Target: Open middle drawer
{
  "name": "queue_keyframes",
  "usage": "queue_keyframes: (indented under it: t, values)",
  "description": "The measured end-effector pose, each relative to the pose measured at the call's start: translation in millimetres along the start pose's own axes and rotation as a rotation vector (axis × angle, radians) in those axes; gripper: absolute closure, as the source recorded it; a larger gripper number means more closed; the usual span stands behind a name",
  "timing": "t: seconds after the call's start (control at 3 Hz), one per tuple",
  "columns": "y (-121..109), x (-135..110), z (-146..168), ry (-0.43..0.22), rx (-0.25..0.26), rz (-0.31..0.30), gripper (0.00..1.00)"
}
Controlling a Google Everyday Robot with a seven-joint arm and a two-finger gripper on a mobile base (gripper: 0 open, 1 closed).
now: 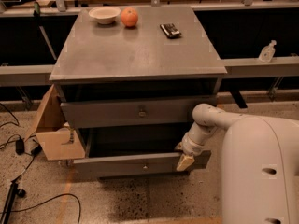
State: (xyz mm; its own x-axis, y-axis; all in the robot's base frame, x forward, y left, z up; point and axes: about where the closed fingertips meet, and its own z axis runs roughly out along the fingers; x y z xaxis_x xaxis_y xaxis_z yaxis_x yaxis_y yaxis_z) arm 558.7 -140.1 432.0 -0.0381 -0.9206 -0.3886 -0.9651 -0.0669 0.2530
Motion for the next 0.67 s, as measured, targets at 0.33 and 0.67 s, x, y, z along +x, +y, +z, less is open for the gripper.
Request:
queue_keyframes:
  t: [0.33, 0.67]
  values:
    - [10.5, -0.4, 6.0, -0.001, -0.036, 0.0, 0.87]
    - [36.2, 0.4, 20.5, -0.014, -0.106, 0.015, 1.0]
